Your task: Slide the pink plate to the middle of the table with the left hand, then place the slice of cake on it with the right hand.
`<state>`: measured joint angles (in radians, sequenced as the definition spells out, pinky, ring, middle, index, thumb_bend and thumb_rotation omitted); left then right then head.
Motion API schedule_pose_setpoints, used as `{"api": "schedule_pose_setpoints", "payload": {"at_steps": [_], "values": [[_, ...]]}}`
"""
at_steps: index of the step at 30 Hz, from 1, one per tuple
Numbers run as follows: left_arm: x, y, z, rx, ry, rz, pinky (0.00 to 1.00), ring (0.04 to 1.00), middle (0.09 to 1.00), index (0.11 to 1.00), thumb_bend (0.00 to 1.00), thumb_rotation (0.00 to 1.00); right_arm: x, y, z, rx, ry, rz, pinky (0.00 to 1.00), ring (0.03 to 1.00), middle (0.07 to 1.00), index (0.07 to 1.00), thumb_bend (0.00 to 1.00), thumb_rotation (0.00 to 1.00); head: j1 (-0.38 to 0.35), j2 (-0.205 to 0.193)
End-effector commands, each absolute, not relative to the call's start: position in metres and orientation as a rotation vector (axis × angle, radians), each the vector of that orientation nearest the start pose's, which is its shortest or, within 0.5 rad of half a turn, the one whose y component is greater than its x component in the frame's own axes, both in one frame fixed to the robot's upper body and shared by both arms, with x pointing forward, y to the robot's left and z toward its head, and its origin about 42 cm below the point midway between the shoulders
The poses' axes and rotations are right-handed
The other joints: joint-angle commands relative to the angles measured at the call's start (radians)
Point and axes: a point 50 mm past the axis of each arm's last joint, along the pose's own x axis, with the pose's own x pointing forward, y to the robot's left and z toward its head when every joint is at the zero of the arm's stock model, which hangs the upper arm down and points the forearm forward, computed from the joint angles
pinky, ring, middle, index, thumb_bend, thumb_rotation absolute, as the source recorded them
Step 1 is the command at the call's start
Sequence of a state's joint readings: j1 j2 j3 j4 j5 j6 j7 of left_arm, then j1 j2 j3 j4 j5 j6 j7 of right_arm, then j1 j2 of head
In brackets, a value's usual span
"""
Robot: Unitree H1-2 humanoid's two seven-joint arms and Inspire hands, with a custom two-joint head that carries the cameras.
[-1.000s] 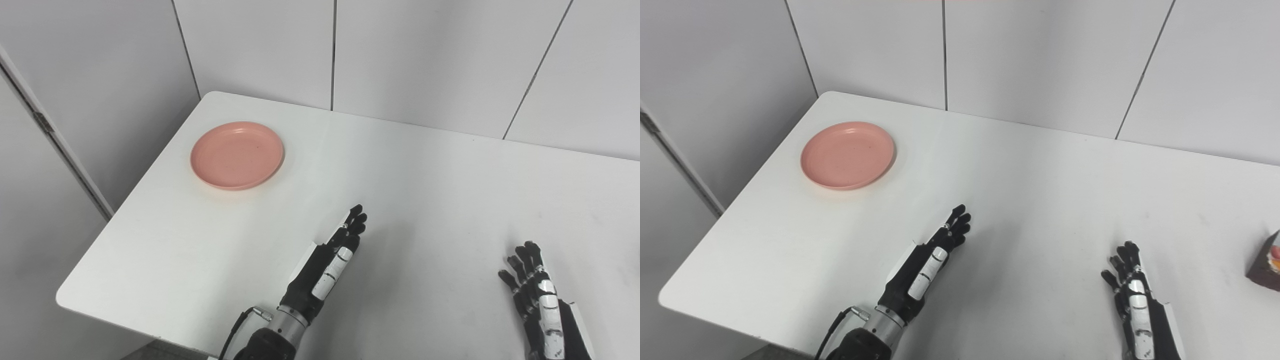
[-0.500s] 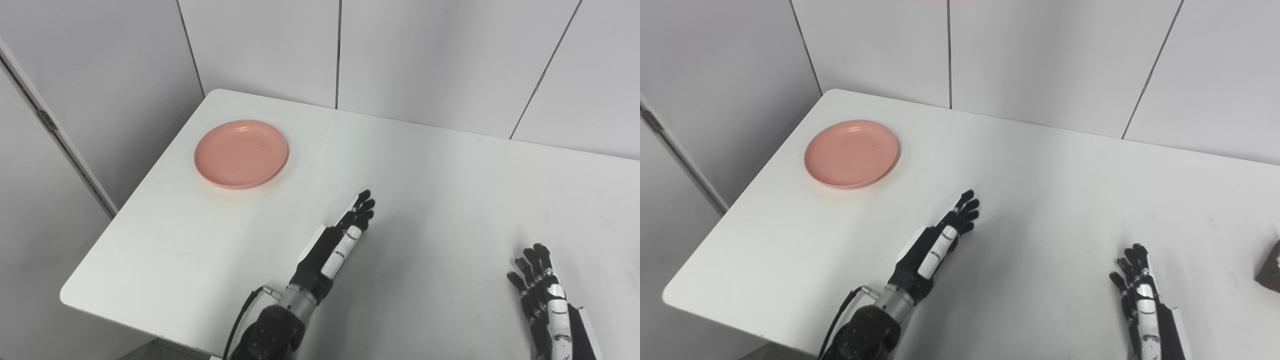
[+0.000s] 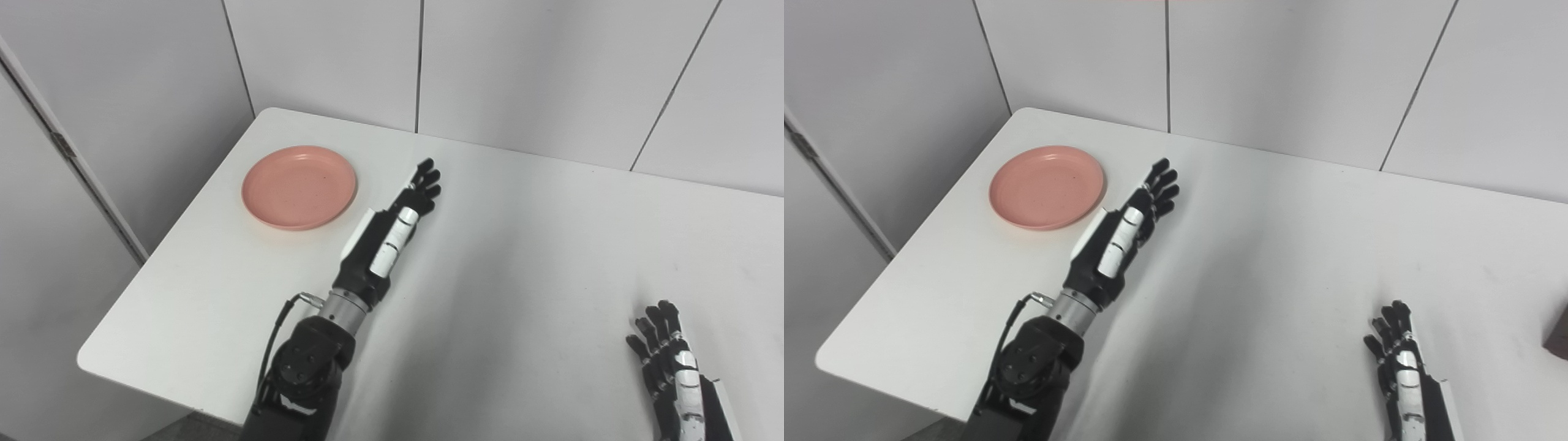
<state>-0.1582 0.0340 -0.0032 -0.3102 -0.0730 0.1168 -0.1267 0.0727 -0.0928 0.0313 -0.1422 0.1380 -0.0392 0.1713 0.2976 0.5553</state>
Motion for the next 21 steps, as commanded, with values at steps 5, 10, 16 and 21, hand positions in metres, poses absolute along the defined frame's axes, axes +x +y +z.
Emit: {"api": "schedule_pose_setpoints", "payload": {"at_steps": [5,10,16,21], "values": [[0.326,0.214,0.256,0.001,-0.462,-0.156,0.94,0.930,0.946,0.942,0.59,1.00,0.256,-0.228,0.112,0.038,-0.089,0.189,1.00,0.977,0.984,1.000,0.36,1.00,0.007,-0.004],[0.341,0.230,0.264,0.022,-0.472,-0.119,0.94,0.937,0.944,0.931,0.61,1.00,0.255,-0.229,0.111,0.038,-0.086,0.189,1.00,0.976,0.984,1.000,0.36,1.00,0.011,-0.006],[0.357,0.248,0.274,0.031,-0.475,-0.068,0.92,0.917,0.925,0.912,0.56,1.00,0.255,-0.230,0.110,0.043,-0.086,0.189,1.00,0.975,0.983,1.000,0.36,1.00,0.017,-0.016],[0.375,0.266,0.285,0.048,-0.477,-0.013,0.89,0.892,0.900,0.882,0.53,1.00,0.255,-0.230,0.109,0.048,-0.088,0.186,1.00,0.974,0.982,1.000,0.35,1.00,0.019,-0.024]]}}
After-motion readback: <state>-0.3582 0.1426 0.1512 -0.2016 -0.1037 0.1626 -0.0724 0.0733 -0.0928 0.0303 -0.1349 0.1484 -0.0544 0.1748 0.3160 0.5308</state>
